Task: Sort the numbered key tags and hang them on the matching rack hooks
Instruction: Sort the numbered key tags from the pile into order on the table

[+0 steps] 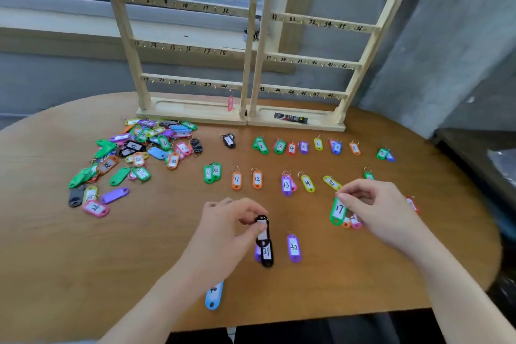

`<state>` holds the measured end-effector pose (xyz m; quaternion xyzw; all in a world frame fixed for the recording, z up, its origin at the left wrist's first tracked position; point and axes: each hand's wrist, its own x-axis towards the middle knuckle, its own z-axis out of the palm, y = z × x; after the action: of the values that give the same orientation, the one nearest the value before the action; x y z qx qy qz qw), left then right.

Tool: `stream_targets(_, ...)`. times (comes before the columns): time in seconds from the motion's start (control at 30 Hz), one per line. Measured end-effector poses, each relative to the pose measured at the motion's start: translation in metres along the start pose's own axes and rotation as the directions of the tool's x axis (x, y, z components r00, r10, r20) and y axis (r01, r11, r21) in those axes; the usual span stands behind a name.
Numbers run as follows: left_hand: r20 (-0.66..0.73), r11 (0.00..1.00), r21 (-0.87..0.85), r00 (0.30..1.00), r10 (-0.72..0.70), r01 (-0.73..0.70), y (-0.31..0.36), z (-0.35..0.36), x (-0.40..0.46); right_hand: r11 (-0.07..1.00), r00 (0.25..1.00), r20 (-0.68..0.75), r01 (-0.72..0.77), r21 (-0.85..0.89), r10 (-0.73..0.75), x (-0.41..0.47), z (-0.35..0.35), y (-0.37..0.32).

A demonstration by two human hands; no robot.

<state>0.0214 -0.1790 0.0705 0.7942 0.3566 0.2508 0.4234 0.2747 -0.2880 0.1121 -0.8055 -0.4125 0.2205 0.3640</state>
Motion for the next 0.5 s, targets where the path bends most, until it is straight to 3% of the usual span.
stream_targets(0.5,0.315,0.997,0.025,0.946,-0.071,0.067,0.010,0.087,0.044,0.996,0.998,-0.047,-0.032,0.082,0.036,-0.030,-0.033,0.036)
